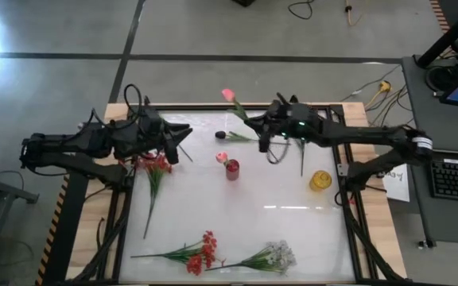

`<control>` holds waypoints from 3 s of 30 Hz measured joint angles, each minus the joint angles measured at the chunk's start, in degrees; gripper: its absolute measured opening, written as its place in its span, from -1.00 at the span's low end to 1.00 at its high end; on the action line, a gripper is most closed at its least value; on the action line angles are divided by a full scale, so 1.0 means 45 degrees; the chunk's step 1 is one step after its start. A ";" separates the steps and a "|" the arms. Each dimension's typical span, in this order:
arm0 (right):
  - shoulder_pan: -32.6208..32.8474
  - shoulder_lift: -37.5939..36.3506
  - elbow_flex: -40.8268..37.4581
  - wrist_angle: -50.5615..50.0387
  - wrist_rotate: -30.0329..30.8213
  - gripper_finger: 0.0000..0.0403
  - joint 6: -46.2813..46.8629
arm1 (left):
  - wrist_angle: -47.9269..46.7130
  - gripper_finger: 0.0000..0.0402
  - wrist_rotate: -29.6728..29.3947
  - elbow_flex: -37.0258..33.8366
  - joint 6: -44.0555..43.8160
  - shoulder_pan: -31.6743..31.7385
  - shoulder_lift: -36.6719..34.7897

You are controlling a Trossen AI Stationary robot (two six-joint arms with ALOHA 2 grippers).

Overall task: Sort flowers into vase by color
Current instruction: Put the pink flower into the red vase

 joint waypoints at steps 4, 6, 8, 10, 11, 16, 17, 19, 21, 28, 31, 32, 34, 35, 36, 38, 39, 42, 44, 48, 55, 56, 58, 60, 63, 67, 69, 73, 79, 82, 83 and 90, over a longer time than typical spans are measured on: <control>0.1060 -0.0742 -0.0642 0.2699 0.0000 -0.93 -0.0037 | 0.0771 -0.63 0.0754 0.0000 0.0899 0.0000 0.0422; 0.1628 -0.0823 -0.1115 0.4393 -0.0242 -0.93 -0.0753 | 0.1266 -0.63 0.1332 0.0000 0.1267 0.0000 0.0594; 0.2140 -0.0717 -0.1609 0.6212 -0.0407 -0.93 -0.1438 | 0.1699 -0.63 0.1799 -0.0005 0.1540 -0.0005 0.0753; 0.2504 -0.0422 -0.2006 0.7876 -0.0457 -0.93 -0.1493 | 0.1991 -0.63 0.2118 -0.0005 0.1718 -0.0005 0.0847; 0.2615 -0.0203 -0.2119 0.8509 -0.0447 -0.93 -0.1391 | 0.2022 -0.63 0.2149 -0.0005 0.1751 -0.0003 0.0871; 0.2721 0.1161 -0.2160 0.9124 0.0019 -0.93 -0.0166 | 0.1911 -0.63 0.2146 -0.0005 0.1748 0.0000 0.0849; 0.2721 0.1478 -0.2091 0.9110 0.0004 -0.93 0.0234 | 0.1890 -0.63 0.2146 -0.0005 0.1748 0.0000 0.0829; 0.2721 0.2005 -0.1957 0.9205 0.0009 -0.93 0.0362 | 0.1871 -0.63 0.2146 -0.0005 0.1748 0.0000 0.0770; 0.2721 0.2518 -0.1804 1.0140 0.0038 -0.94 -0.0314 | 0.1776 -0.63 0.2146 -0.0005 0.1738 0.0000 0.0669; 0.2279 0.4432 -0.1695 1.4289 0.1602 -0.94 -0.0872 | 0.1548 -0.63 0.2147 -0.0005 0.1651 0.0000 0.0390; 0.2102 0.5333 -0.1544 1.5617 0.1624 -0.94 -0.0503 | 0.1544 -0.63 0.2146 -0.0005 0.1651 0.0000 0.0330; 0.2048 0.5600 -0.1484 1.6004 0.1577 -0.94 -0.0497 | 0.1516 -0.63 0.2146 -0.0005 0.1651 -0.0001 0.0312; 0.1965 0.6056 -0.1437 1.6635 0.1558 -0.94 -0.0493 | 0.1447 -0.63 0.2146 -0.0005 0.1651 0.0000 0.0292; 0.1932 0.6224 -0.1371 1.6692 0.1575 -0.94 -0.0493 | 0.1442 -0.63 0.2146 -0.0005 0.1651 0.0000 0.0274; 0.1902 0.6307 -0.1316 1.6679 0.1587 -0.94 -0.0494 | 0.1433 -0.63 0.2146 -0.0005 0.1646 -0.0004 0.0265; 0.1856 0.6443 -0.1222 1.6689 0.1613 -0.94 -0.0541 | 0.1420 -0.63 0.2146 -0.0005 0.1646 -0.0002 0.0249; 0.1847 0.6490 -0.1173 1.6700 0.1615 -0.94 -0.0575 | 0.1386 -0.63 0.2146 -0.0005 0.1646 0.0000 0.0240; 0.1774 0.6507 -0.1098 1.6675 0.1568 -0.94 -0.1021 | 0.1348 -0.63 0.2146 -0.0005 0.1646 0.0000 0.0235; 0.1704 0.6455 -0.1044 1.6700 0.1578 -0.94 -0.1299 | 0.1345 -0.63 0.2146 -0.0005 0.1636 0.0000 0.0235; 0.1609 0.6376 -0.1010 1.6738 0.1585 -0.94 -0.1380 | 0.1238 -0.63 0.2146 -0.0005 0.1602 0.0000 0.0226; 0.1628 0.6404 -0.1033 1.6468 0.1549 -0.94 -0.1555 | 0.1192 -0.63 0.2146 -0.0005 0.1602 0.0000 0.0226; 0.1625 0.6405 -0.1034 1.6438 0.1549 -0.94 -0.1561 | 0.1195 -0.63 0.2146 -0.0005 0.1602 -0.0002 0.0223; 0.1618 0.6405 -0.1034 1.6428 0.1400 -0.94 -0.1623 | 0.1195 -0.63 0.2146 -0.0005 0.1596 0.0000 0.0221; 0.1623 0.6405 -0.1034 1.6265 0.1228 -0.94 -0.1740 | 0.1195 -0.63 0.2146 -0.0005 0.1539 -0.0002 0.0221; 0.1628 0.6410 -0.1041 1.5772 0.1190 -0.94 -0.1926 | 0.1195 -0.63 0.2146 -0.0005 0.1510 -0.0001 0.0221; 0.1623 0.6419 -0.1044 1.5652 0.0926 -0.94 -0.2059 | 0.1191 -0.63 0.2146 -0.0005 0.1505 -0.0004 0.0216; 0.1623 0.6419 -0.1044 1.5658 0.0912 -0.94 -0.2153 | 0.1195 -0.63 0.2181 -0.0005 0.1500 -0.0003 0.0211; 0.1623 0.6419 -0.1044 1.5411 0.0907 -0.94 -0.2212 | 0.1185 -0.63 0.2379 -0.0005 0.1413 -0.0005 0.0211; 0.1633 0.6419 -0.1044 1.4423 0.0910 -0.94 -0.1559 | 0.1141 -0.63 0.2059 -0.0005 0.1723 -0.0003 0.0177; 0.1633 0.6419 -0.1049 1.3951 0.0912 -0.94 -0.1062 | 0.1141 -0.63 0.2021 -0.0005 0.1771 0.0000 0.0162; 0.1633 0.6419 -0.1044 1.3840 0.0912 -0.94 -0.0951 | 0.1140 -0.63 0.2019 -0.0005 0.1836 0.0000 0.0156; 0.1686 0.6358 -0.1041 1.3321 0.0660 -0.67 -0.0961 | 0.0348 -0.63 0.1995 -0.0005 0.1876 0.0000 0.0105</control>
